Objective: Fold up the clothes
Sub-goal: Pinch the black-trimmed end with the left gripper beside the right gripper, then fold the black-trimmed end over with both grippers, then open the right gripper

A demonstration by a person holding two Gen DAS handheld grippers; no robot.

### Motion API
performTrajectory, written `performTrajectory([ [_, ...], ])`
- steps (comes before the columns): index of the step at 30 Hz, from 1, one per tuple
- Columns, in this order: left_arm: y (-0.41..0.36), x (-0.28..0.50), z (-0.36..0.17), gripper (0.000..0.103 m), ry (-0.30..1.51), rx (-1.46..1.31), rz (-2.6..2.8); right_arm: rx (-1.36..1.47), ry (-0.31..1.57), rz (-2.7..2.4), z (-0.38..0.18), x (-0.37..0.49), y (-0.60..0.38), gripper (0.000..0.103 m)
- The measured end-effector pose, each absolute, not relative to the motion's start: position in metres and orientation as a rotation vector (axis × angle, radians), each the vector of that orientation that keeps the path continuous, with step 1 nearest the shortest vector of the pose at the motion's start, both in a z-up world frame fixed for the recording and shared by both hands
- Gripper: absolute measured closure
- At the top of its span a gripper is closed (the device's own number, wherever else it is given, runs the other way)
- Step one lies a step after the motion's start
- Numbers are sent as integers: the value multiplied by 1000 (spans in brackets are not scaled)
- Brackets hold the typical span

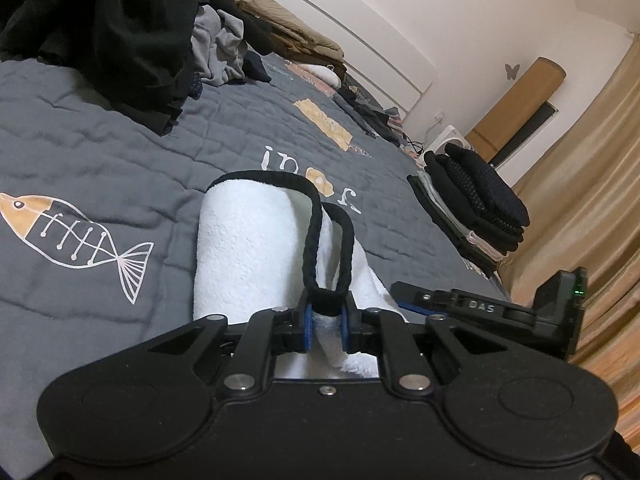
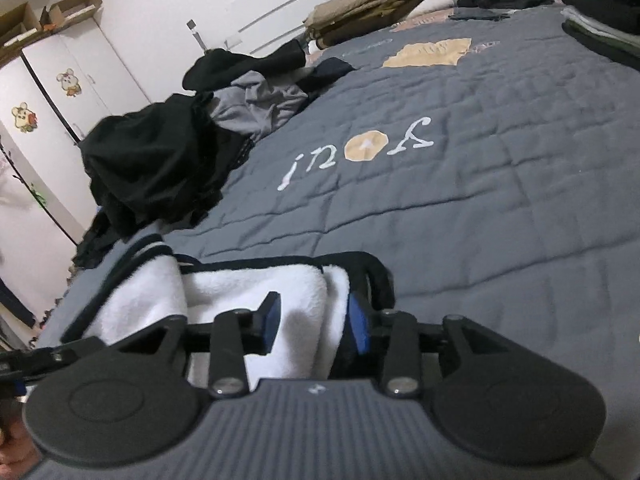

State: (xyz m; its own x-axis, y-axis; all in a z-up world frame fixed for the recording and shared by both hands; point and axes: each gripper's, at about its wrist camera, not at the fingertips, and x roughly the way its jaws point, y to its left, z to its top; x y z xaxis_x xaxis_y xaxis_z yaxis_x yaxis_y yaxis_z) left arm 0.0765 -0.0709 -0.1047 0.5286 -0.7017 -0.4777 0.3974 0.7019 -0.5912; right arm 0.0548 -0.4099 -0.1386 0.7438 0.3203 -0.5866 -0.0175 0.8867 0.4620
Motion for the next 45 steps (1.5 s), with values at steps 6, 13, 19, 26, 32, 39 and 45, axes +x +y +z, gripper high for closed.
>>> performTrajectory([
  [6, -70, 78, -105, 90, 763, -447, -682, 476, 722, 191, -147, 57, -407, 58],
  [13, -70, 77, -104, 90, 764, -449, -677, 432, 699, 286, -132, 52, -390, 82],
  [19, -69, 78, -104, 90, 766, -458, -668, 436, 637, 371, -99, 46, -385, 94],
  [26, -68, 79, -104, 90, 774, -457, -667, 434, 742, 529, -98, 48, -371, 92],
  [32, -67, 79, -105, 90, 778, -462, -665, 513, 714, 504, -107, 49, -381, 90],
  [39, -66, 80, -106, 90, 783, -470, -667, 680, 666, 313, -137, 49, -433, 90],
  [45, -67, 81, -106, 90, 784, -473, -667, 713, 698, 238, -159, 52, -445, 90],
])
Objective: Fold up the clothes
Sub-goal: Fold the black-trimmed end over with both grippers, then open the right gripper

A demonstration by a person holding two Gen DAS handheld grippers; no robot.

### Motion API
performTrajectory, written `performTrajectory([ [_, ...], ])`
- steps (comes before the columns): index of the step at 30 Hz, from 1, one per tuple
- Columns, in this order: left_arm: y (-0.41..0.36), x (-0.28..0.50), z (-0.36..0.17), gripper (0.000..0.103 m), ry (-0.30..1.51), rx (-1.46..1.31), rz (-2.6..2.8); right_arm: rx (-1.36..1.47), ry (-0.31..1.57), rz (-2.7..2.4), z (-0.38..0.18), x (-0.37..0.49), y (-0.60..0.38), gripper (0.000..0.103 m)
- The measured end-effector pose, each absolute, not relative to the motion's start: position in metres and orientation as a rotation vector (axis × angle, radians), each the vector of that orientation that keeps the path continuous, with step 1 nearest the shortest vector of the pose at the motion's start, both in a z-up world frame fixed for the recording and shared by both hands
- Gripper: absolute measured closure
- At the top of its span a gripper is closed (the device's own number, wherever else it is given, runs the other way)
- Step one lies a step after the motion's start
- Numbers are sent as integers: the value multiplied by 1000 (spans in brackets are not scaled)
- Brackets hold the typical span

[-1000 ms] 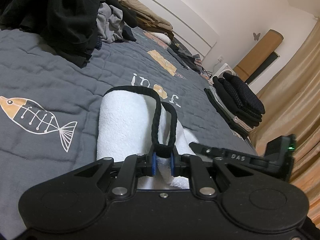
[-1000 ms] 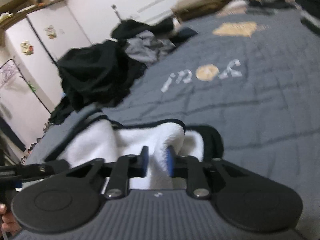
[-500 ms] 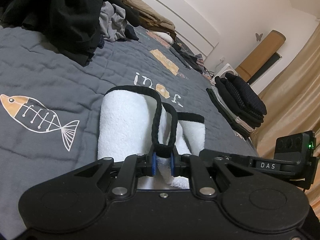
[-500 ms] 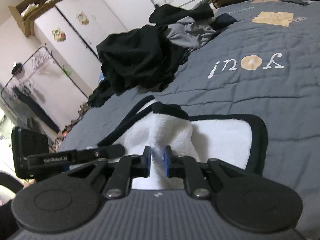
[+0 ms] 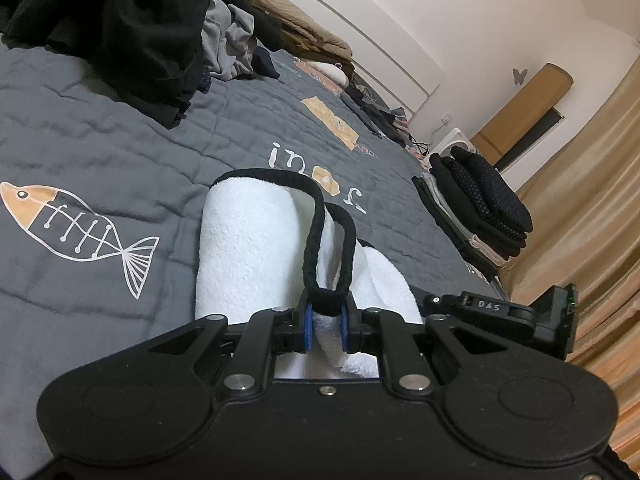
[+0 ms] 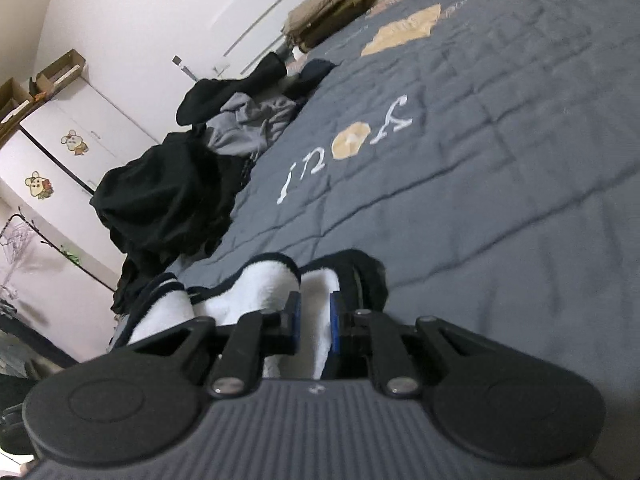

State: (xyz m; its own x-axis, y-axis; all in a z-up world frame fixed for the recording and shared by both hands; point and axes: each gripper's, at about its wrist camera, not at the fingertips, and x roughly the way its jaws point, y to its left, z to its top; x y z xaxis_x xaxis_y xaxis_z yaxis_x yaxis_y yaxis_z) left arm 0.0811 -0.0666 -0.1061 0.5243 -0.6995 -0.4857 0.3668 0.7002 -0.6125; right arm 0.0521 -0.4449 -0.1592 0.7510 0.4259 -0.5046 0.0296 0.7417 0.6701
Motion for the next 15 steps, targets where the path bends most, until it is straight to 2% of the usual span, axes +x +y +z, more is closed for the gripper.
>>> performTrajectory([
  [8, -66, 81, -106, 90, 787, -480, -666, 691, 699, 341, -153, 61, -418, 87],
  [10, -66, 81, -106, 90, 788, -481, -666, 696, 691, 379, -148, 61, -414, 76],
  [12, -66, 81, -106, 90, 789, -483, -666, 698, 683, 410, -144, 60, -411, 58],
  [15, -66, 81, -106, 90, 788, -480, -667, 668, 687, 429, -140, 59, -403, 55],
])
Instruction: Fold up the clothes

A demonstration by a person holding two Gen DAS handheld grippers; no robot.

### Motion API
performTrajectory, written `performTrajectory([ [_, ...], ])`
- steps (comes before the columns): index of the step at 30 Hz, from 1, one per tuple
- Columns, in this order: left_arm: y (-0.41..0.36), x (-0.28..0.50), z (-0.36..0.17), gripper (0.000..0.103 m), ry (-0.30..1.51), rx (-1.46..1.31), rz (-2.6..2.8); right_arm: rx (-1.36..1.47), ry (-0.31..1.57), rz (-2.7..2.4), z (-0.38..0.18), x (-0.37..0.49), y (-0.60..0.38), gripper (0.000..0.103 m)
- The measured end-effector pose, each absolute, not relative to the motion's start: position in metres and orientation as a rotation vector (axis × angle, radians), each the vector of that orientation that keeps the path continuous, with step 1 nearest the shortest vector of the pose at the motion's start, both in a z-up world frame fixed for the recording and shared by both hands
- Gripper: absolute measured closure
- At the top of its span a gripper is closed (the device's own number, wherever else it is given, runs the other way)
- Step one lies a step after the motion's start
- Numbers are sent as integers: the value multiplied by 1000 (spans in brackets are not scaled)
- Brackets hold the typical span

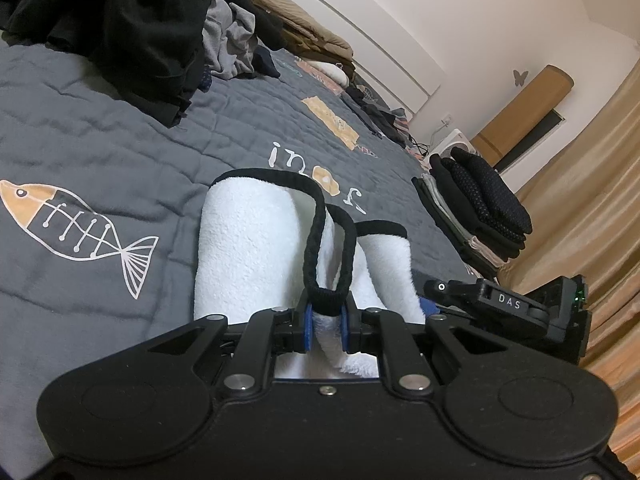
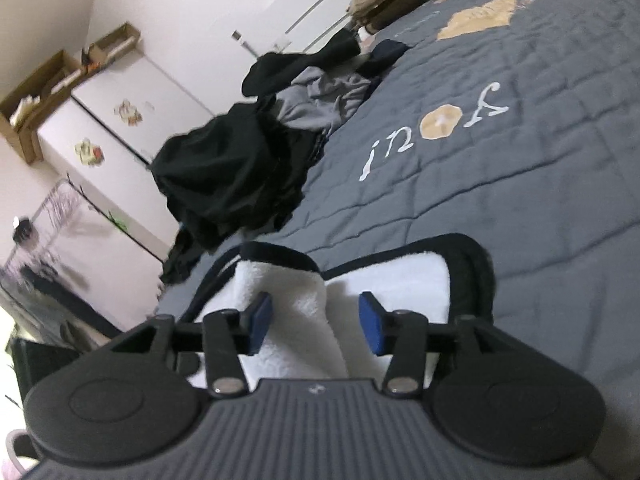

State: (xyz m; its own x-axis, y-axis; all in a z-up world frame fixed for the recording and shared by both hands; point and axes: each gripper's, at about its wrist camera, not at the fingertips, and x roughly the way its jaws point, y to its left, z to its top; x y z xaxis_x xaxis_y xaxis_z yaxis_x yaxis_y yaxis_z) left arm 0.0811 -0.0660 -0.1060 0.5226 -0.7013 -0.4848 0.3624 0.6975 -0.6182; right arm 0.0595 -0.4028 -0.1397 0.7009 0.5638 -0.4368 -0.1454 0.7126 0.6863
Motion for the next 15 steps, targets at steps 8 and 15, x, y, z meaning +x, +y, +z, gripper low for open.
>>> performTrajectory([
  [8, -66, 82, -106, 90, 789, -478, -664, 567, 700, 472, -135, 59, -381, 58],
  [15, -67, 82, -106, 90, 790, -477, -663, 461, 671, 457, -123, 56, -372, 96],
])
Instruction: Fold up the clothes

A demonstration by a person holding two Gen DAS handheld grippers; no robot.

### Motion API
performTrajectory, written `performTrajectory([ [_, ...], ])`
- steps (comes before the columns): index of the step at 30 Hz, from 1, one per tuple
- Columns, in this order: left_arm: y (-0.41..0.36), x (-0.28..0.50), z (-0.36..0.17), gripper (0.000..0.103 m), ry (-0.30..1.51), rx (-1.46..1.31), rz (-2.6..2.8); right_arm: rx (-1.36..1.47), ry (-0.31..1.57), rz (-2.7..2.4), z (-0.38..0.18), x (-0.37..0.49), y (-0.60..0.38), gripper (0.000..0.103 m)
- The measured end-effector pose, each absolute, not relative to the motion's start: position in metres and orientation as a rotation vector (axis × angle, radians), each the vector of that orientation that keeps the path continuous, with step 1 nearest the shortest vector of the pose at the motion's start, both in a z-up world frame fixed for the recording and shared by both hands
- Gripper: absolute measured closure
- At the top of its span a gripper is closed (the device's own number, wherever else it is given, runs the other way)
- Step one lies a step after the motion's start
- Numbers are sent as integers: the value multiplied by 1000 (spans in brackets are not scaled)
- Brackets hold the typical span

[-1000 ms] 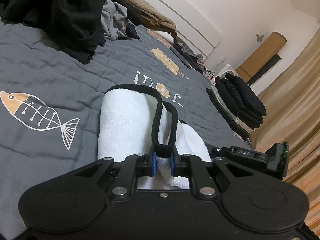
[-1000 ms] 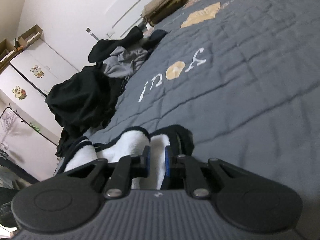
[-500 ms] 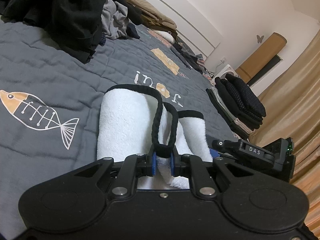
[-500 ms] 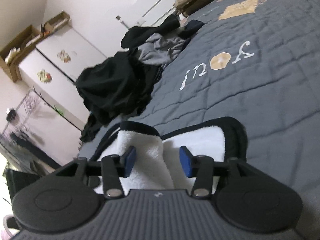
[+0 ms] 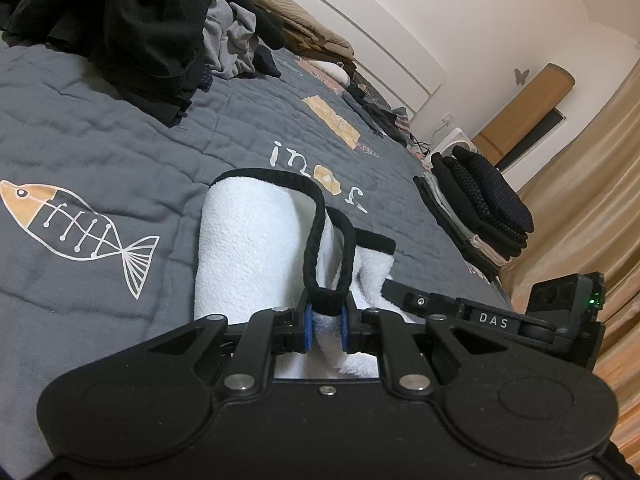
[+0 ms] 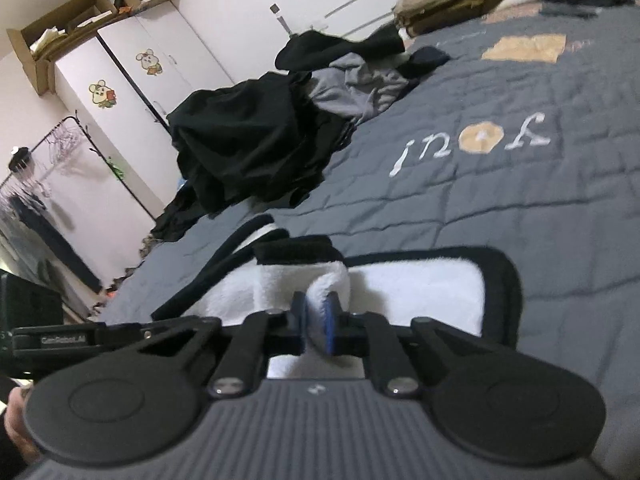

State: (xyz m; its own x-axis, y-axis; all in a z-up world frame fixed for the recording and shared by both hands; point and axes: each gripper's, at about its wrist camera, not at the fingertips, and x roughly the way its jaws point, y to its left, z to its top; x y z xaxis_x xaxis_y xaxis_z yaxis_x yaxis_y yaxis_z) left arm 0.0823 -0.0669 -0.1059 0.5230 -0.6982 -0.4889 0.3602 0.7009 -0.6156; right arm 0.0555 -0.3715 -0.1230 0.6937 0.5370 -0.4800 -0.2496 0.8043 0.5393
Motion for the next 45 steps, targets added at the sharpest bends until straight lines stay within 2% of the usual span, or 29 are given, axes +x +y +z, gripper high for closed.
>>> performTrajectory([
  [3, -67, 82, -106, 90, 785, -477, -662, 473, 623, 396, -115, 53, -386, 100],
  [9, -66, 82, -107, 90, 787, -478, -657, 537, 573, 184, -119, 48, -431, 100],
  [14, -69, 82, -107, 90, 789, -468, -662, 421, 655, 113, -141, 53, -424, 96],
  [20, -68, 83, -108, 90, 793, -477, -657, 484, 571, 124, -122, 46, -438, 95],
  [24, -68, 82, -108, 90, 793, -477, -657, 528, 632, 296, -114, 51, -431, 95],
  [29, -68, 82, -107, 90, 793, -475, -657, 463, 828, 262, -152, 65, -411, 95],
  [34, -68, 83, -106, 90, 794, -477, -655, 467, 786, 265, -140, 62, -411, 93],
  [37, -67, 84, -105, 90, 801, -487, -655, 439, 706, 294, -114, 52, -406, 81],
  [39, -65, 84, -103, 90, 800, -497, -657, 373, 677, 332, -95, 43, -393, 60],
  [45, -58, 80, -95, 89, 782, -515, -657, 123, 622, 499, -57, 11, -330, 56],
])
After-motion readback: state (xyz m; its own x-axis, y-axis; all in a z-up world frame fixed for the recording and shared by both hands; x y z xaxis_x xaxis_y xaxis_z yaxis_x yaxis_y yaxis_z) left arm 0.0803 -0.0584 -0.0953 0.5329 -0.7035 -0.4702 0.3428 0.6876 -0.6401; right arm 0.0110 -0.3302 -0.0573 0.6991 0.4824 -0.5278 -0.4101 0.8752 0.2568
